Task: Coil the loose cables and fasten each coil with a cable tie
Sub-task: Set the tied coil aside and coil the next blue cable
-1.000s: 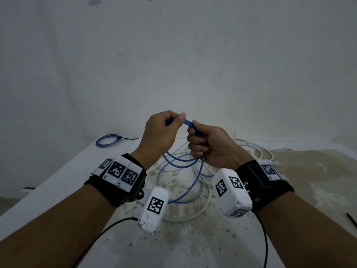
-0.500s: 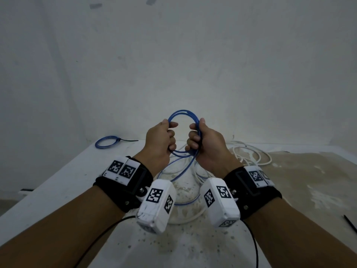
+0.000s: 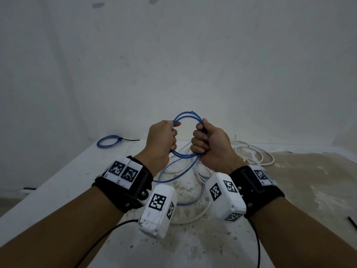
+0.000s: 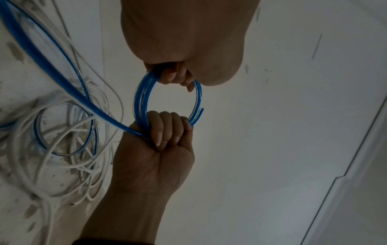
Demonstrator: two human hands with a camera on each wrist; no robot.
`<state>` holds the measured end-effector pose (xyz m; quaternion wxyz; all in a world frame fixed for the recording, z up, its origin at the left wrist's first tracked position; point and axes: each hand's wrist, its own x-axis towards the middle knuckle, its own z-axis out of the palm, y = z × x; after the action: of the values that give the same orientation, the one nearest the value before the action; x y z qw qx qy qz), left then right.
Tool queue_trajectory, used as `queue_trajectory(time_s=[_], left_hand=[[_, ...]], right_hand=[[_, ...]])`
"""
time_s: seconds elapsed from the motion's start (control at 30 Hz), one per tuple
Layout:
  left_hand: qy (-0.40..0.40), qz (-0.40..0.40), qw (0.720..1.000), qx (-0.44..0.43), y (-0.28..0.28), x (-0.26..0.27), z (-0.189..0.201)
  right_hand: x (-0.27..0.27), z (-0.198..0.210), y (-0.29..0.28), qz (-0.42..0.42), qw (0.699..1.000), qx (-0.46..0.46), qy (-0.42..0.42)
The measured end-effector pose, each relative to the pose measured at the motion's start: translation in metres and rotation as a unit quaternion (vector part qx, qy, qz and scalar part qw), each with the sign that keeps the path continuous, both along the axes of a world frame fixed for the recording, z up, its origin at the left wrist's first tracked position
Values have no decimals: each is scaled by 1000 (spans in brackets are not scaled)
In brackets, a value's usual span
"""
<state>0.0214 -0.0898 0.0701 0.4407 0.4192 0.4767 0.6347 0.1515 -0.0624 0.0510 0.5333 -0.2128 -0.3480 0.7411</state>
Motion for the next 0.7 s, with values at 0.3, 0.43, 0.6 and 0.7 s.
queue_trajectory(time_s=[0.3, 0.43, 0.6, 0.7], left_hand=[[58, 2, 998, 14, 4, 0, -4], [72, 13, 996, 47, 6, 0, -5], [106, 20, 990, 92, 7, 1, -6], [124, 42, 987, 94, 10, 1, -9]], right_hand=[[8, 1, 3, -28, 999, 18, -34], [3, 0, 3, -50, 998, 20, -39], [1, 1, 1, -90, 993, 52, -51], [1, 1, 2, -113, 990, 53, -73]])
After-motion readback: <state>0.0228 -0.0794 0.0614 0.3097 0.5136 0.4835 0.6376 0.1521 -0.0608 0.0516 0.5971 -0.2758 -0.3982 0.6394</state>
